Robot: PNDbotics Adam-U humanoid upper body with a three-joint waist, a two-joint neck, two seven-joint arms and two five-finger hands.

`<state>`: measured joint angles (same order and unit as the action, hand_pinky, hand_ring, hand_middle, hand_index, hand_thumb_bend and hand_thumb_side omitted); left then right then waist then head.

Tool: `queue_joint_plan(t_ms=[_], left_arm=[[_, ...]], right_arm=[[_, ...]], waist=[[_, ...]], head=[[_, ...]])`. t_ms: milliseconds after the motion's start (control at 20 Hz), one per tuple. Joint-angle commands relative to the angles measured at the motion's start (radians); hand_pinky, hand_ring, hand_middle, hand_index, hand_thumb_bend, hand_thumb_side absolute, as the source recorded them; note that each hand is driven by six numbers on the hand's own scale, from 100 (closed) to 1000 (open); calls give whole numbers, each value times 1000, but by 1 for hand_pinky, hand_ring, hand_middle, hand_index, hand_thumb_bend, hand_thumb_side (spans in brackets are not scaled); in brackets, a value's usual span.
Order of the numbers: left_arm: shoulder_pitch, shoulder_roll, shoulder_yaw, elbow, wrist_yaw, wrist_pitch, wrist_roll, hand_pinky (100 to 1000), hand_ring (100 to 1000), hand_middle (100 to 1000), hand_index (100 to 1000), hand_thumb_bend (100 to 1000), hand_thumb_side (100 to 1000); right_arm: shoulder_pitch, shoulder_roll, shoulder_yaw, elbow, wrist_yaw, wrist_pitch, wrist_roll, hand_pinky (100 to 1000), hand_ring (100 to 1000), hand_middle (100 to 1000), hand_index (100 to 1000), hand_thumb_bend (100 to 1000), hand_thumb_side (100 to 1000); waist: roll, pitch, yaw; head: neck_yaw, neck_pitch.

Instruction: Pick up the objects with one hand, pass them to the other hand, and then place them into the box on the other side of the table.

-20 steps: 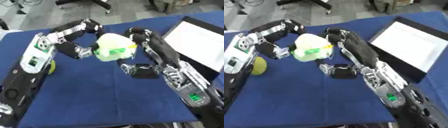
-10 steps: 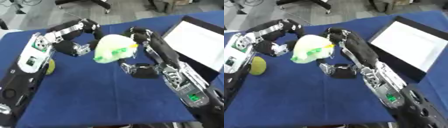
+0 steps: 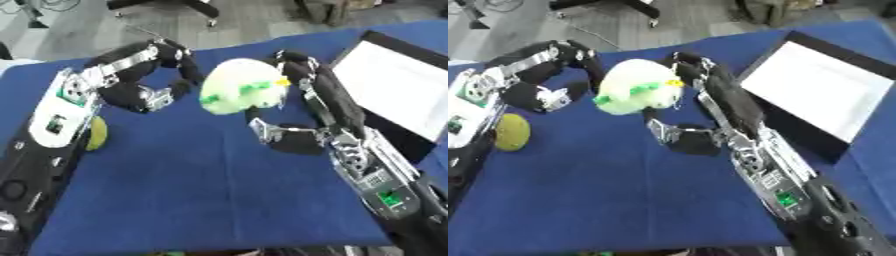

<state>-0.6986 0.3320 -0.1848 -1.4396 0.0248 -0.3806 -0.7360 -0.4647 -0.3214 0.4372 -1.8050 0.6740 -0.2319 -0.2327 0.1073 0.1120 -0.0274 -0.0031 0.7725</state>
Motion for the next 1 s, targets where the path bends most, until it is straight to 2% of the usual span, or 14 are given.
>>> queue_joint_plan(t_ms=[50,200,350,450,500,550,650,700,750,800,850,900,1000], left_arm=[[4,47,45,-18,16,-77,-49,675,506,550,686,100,544],[39,68,88,-18,15,-60,-6,671,502,545,679,100,540],[87,85,131,-15,7,-51,29,671,501,545,678,100,552],[120,92,157,-19,4,-53,44,671,502,545,678,100,559],[136,94,169,-20,3,-53,50,671,502,547,678,100,563],[151,96,181,-22,1,-53,55,670,502,545,676,100,569],[180,98,202,-27,0,-50,67,670,501,544,675,100,576],[192,98,211,-30,0,-48,72,669,501,544,675,100,579],[202,98,219,-32,0,-46,76,669,501,544,675,100,583],[210,95,223,-34,1,-43,77,670,501,544,675,100,587],[217,93,227,-36,1,-40,78,670,501,544,675,100,590],[223,92,232,-37,1,-38,78,670,502,544,675,100,594],[233,89,240,-38,0,-33,78,670,502,545,675,100,598]], right_arm=[[3,-26,-76,-12,11,35,-48,682,726,608,312,100,422],[19,-75,-153,6,-14,81,-96,680,744,612,320,100,429],[33,-135,-230,63,-59,128,-143,682,782,632,338,100,417],[49,-181,-279,111,-89,159,-174,680,812,649,356,100,378],[58,-202,-304,135,-104,174,-189,677,826,654,369,100,249],[67,-220,-330,162,-120,191,-205,677,838,658,386,100,343],[79,-254,-385,216,-154,224,-229,681,851,672,447,100,335],[82,-273,-411,242,-170,240,-225,686,864,687,480,100,334],[84,-294,-436,271,-186,258,-215,705,895,729,619,100,311],[45,-323,-437,381,-195,321,-186,728,926,768,751,100,280],[0,-349,-419,486,-182,367,-153,746,945,795,818,100,253],[-33,-371,-399,559,-150,389,-113,764,959,826,876,100,224],[-69,-407,-370,626,-57,397,-12,784,972,860,920,100,203]], waist=[[-2,-12,-2],[-1,-14,-5],[1,-15,-8],[2,-15,-7],[3,-14,-6],[3,-14,-3],[3,-13,3],[3,-13,6],[2,-13,11],[0,-15,19],[-1,-16,25],[-2,-17,28],[-3,-19,32]], head=[[-10,-3],[-30,-3],[-48,-3],[-60,-3],[-69,-3],[-78,-3],[-98,-3],[-107,-3],[-116,-3],[-128,-3],[-136,-3],[-141,-3],[-148,-3]])
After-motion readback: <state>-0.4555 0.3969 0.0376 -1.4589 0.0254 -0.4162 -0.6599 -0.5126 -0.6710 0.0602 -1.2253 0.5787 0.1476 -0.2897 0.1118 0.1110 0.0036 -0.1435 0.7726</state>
